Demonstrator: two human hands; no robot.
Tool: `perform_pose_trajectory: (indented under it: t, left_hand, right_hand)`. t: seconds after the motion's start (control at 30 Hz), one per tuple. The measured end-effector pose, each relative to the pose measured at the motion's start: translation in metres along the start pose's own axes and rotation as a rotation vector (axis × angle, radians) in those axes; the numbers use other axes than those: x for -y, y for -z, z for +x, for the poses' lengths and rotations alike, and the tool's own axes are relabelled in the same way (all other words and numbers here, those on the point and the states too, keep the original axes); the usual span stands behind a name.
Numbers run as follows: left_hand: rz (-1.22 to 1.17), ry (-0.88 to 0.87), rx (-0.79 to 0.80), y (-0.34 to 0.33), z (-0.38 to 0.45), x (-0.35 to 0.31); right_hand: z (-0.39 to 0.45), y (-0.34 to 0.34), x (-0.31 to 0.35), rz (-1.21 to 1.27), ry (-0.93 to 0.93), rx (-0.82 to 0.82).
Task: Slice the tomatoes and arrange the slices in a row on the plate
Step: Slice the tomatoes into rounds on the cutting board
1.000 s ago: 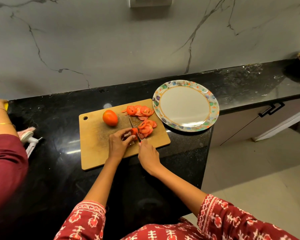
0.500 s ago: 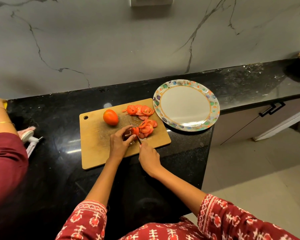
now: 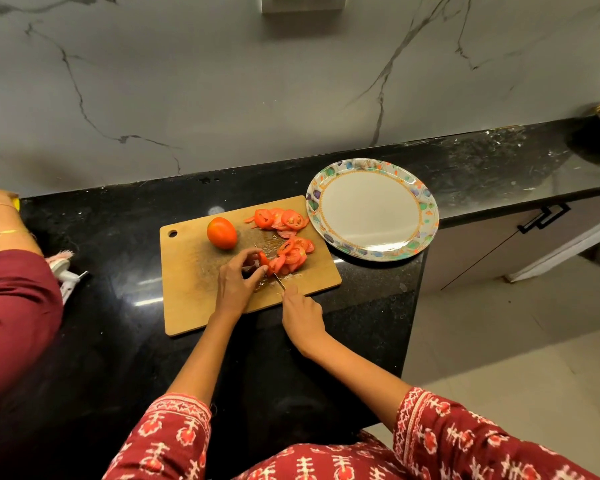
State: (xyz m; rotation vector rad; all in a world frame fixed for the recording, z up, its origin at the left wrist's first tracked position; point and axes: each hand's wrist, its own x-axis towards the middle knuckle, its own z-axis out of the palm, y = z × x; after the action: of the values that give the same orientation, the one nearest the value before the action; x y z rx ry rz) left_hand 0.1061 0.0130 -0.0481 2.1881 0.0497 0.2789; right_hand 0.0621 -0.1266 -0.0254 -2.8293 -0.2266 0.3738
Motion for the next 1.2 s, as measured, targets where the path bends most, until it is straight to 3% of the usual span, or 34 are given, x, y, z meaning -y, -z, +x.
perform_pose_trajectory:
  t: [0.6,0.7,0.77,0.9,1.0,1.1,1.2]
  left_hand:
    - [0.038,-0.005,0.029,0.002,0.005,-0.003]
    - [0.076,-0.03,0.034,0.002,0.002,-0.005]
    - [0.084,-0.029,0.021,0.001,0.001,-0.005]
    - [0.062,-0.004,-0.014,0.002,-0.003,-0.004]
    - [0.051,0.029,-0.015,0.003,-0.006,-0.003]
    - [0.063,0.007,-0.001,0.003,-0.008,-0.007]
    - [0.079,-0.017,-0.033,0.0,-0.011,-0.015]
  right_hand:
    - [-0.01,-0.012,-0.03,-0.171,0.018,-0.179]
    - [-0.006,-0.007,-0.028,-0.201,0.065,-0.138]
    - [-0.001,-0.007,-0.022,-0.101,0.053,-0.058]
    - [-0.005,-0.015,-0.021,0.016,-0.007,-0.07]
    - [-0.008,-0.017,-0.027,-0.034,-0.026,-0.048]
    - [-0.01,-0.014,-0.021,-0.085,-0.003,-0.202]
    - [-0.008,-0.02,-0.012,-0.172,-0.029,-0.147]
